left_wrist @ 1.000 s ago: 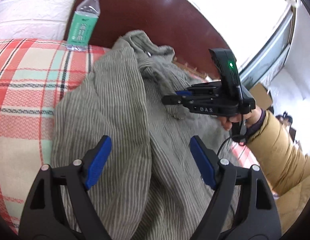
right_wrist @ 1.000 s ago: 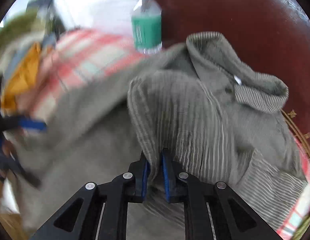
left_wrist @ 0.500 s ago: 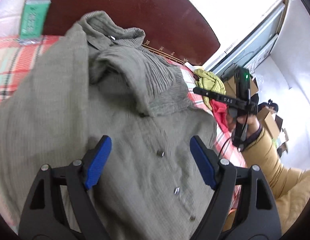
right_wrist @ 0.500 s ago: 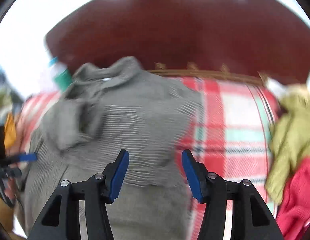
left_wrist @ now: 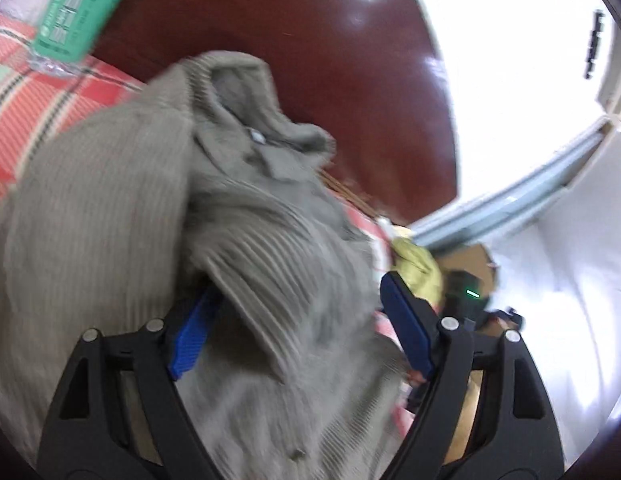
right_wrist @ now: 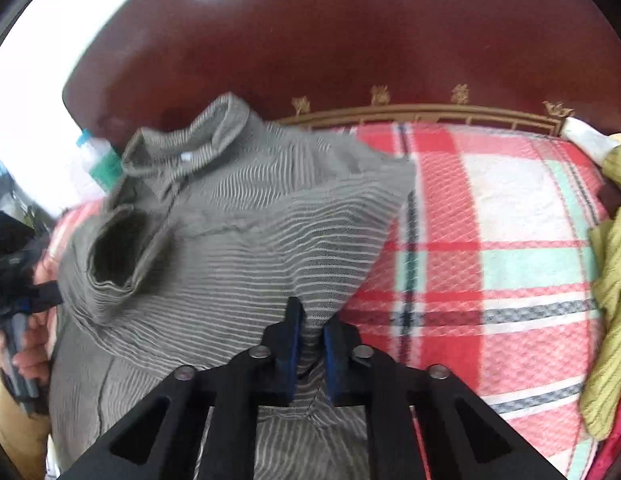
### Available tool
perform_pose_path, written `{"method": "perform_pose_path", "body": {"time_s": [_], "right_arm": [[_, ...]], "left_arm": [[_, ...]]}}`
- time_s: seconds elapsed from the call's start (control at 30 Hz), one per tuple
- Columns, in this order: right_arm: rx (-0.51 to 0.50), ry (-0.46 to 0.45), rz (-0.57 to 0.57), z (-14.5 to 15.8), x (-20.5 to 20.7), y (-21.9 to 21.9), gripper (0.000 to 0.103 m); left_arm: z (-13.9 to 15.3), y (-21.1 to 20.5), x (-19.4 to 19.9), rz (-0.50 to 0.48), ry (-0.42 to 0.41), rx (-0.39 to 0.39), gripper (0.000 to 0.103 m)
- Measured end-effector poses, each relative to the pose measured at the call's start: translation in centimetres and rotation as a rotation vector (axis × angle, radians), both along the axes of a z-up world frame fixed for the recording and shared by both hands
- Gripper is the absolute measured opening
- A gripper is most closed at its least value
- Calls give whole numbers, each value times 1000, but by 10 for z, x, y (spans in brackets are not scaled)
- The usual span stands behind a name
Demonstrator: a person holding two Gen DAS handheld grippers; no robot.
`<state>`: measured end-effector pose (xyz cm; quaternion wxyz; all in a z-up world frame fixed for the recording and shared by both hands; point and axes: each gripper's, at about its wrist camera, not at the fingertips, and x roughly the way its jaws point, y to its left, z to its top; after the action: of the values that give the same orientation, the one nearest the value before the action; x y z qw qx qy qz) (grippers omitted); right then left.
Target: Fold clothes
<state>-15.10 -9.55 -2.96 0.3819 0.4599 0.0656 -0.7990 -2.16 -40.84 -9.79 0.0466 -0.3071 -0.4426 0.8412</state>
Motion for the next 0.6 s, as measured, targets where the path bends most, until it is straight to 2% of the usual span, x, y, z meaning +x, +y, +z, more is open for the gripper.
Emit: {"method": "perform_pose_path", "body": {"time_s": [0.07,0.17,0.23,0.3,0.37,0.4,0.5,0.53,0.6], "right_arm": [[-8,26,-27,4,-4,7,3],[5,42,-102,7,-14,27,1],[14,50,-149,9,-20,40,1],[31,33,-157,5,-22,45,2],[18,44,-94,12,-8,40,5],[5,57,-58,18,1,35,7],[-43,105,104,39,40,10,21],[-60,121,164,47,54,-1,26],[-86,150,279,60,82,-27,27]], "left_arm": [[4,-2,-2,59,-48,-99,54],[9,-1,7,104,-50,-174,50],[11,4,15,100,-43,-229,50],[7,12,22,87,-71,-297,50],[5,19,29,88,-95,-365,50],[2,21,32,73,-92,-374,50],[-4,22,36,43,-134,-407,53],[-2,25,38,37,-141,-437,56],[2,33,48,17,-144,-494,66]]}}
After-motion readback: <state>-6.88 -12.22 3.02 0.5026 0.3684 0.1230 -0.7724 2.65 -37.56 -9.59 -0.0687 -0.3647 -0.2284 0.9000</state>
